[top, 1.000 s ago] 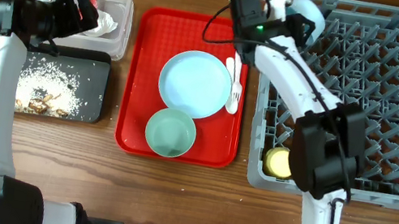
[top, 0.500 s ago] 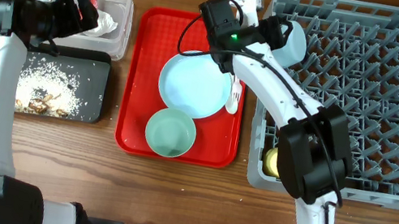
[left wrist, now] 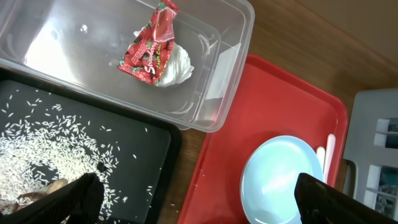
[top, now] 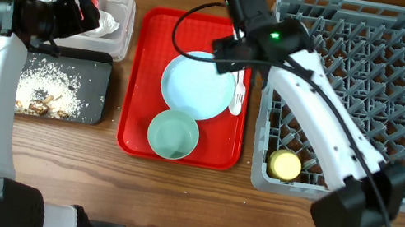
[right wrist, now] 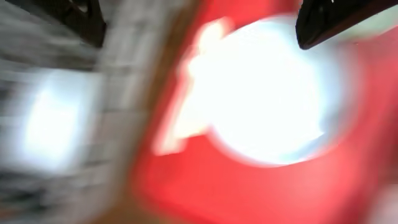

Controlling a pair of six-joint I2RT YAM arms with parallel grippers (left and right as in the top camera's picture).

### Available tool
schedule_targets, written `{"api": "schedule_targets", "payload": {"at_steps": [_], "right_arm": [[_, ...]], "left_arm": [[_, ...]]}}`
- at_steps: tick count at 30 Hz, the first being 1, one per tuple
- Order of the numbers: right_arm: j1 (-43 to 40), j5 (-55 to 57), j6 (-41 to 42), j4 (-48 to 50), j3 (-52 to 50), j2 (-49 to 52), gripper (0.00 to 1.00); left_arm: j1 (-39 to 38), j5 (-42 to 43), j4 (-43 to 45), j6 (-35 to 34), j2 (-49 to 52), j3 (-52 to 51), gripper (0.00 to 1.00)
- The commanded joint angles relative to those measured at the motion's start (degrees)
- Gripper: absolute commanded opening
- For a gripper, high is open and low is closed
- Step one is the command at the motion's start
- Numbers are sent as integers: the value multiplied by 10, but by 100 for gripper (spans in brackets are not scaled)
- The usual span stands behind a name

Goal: Sort waste into correct bins and load items into the dishwasher rack
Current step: 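Reach the right gripper back to the tray and grasp the green bowl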

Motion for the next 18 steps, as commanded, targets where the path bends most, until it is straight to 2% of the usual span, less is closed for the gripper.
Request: {"api": "schedule_targets", "payload": {"at_steps": [1,4,5,6,8,14,18], "right_arm": [[7,-273,17,-4,-40,11,94],[20,-289,22,0,-102,11,82],[26,-288,22,5,-124,11,73],[32,-288,23,11,-145,11,70],[43,-272,45,23,-180,11,66],[67,-232,80,78,-266,11,64],[67,-219,80,113,-296,12,56]], "left_arm": [[3,-3,0,5,-7,7,100],[3,-3,0,5,-7,7,100],[3,-3,0,5,-7,7,100],[3,-3,0,5,-7,7,100],[3,-3,0,5,-7,7,100],[3,-3,0,5,-7,7,100],[3,-3,0,5,-7,7,100]]}}
